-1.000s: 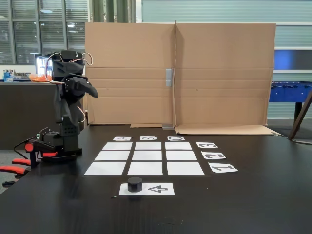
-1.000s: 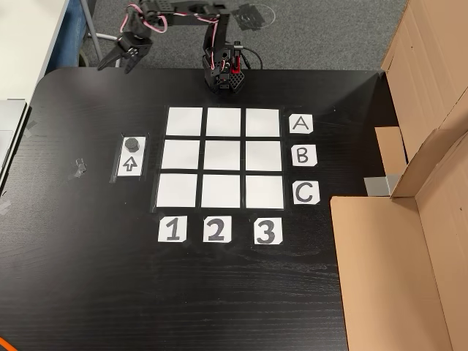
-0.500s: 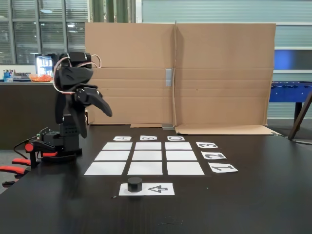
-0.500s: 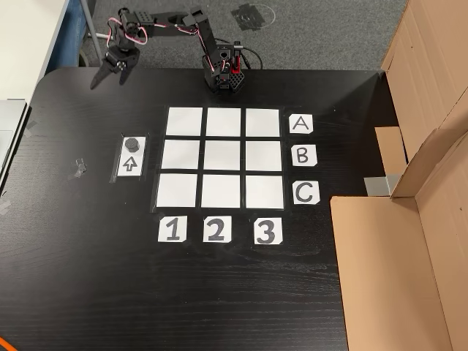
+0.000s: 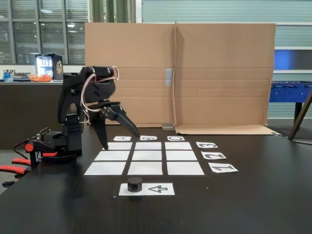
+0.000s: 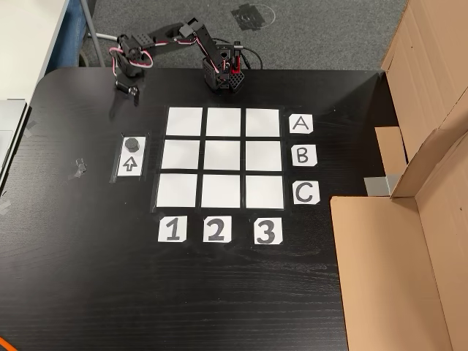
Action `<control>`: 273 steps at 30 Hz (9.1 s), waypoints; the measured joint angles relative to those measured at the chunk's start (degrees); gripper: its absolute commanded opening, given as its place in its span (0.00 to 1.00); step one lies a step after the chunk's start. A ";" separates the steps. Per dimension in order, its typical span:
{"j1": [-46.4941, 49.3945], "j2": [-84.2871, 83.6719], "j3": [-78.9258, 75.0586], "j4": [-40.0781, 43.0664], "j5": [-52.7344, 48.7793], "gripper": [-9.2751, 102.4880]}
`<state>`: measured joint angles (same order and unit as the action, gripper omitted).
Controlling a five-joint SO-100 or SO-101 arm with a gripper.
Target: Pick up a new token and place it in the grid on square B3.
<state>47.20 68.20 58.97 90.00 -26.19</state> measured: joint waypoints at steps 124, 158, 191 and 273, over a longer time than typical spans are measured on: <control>-35.60 15.29 10.90 8.70 17.14 0.08; -68.12 5.10 22.68 -3.25 27.60 0.08; -72.07 -6.86 9.58 -2.11 27.51 0.33; 3.69 59.33 46.32 -6.59 -2.90 0.28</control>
<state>50.89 127.53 105.29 83.41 -29.09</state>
